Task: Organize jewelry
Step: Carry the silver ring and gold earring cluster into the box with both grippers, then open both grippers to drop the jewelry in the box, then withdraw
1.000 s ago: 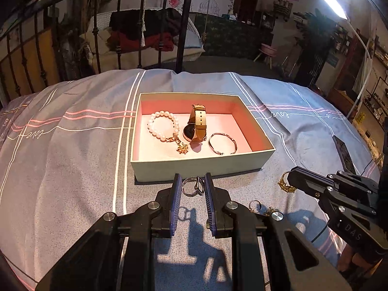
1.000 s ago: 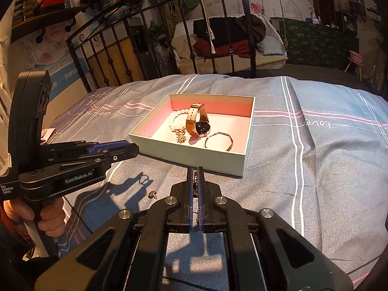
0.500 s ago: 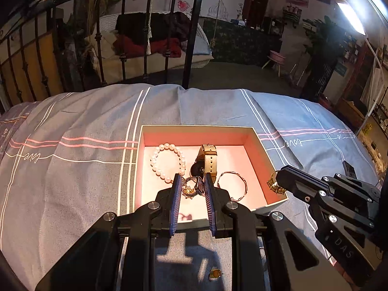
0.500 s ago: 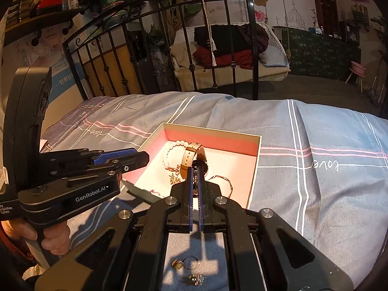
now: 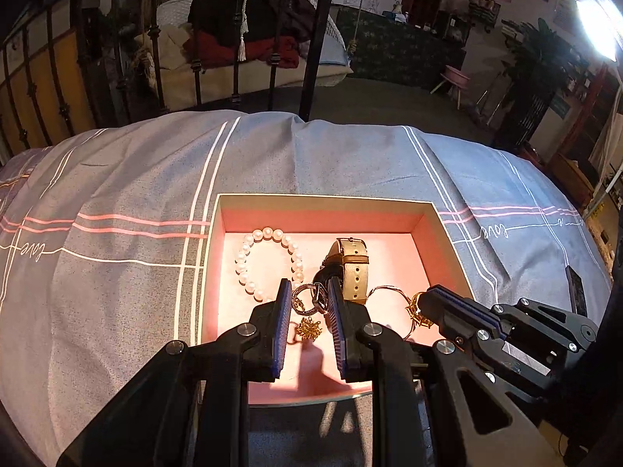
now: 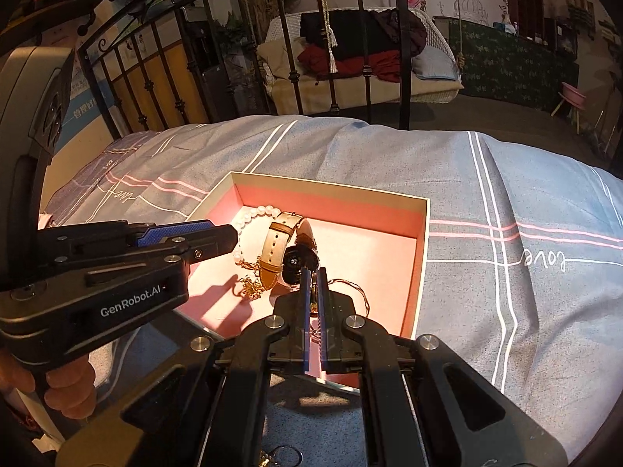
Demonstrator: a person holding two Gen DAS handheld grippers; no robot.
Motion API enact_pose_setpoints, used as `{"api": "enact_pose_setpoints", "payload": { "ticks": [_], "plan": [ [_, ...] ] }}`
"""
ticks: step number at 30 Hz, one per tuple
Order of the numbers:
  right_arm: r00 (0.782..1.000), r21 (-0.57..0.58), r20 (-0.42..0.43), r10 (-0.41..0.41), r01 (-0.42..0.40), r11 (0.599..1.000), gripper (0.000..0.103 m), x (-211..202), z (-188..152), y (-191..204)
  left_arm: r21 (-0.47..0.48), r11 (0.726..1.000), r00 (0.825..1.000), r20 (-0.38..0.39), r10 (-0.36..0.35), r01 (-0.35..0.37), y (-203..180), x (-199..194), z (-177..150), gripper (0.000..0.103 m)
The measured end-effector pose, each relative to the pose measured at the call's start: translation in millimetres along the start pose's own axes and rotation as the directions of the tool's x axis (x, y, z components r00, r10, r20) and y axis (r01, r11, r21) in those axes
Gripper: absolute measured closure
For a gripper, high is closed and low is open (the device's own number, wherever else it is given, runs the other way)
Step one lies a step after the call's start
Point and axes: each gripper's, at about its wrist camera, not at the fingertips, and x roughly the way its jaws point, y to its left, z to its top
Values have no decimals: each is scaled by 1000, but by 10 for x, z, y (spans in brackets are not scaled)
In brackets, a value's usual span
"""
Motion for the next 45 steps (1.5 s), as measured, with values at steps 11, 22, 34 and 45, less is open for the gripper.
{"api": "enact_pose_setpoints", "payload": {
  "ticks": [11,22,34,45],
  "plan": [
    [1000,-15,-31,0,-1,1000,99,95,-45,38,12,1000,1000,-23,7,-7,-26,96,6,84],
    [998,-35,-57,-5,3,999,99,162,-46,67,25,1000,999,-45,20,-19,-51,182,-1,84],
    [997,-59,-79,-7,2,998,99,215,-68,108,26,999,998,-61,20,-19,-66,218,11,84],
    [998,-64,-69,-15,10,998,96,174,-71,142,40,999,999,-35,34,-33,-105,125,16,58]
  ]
}}
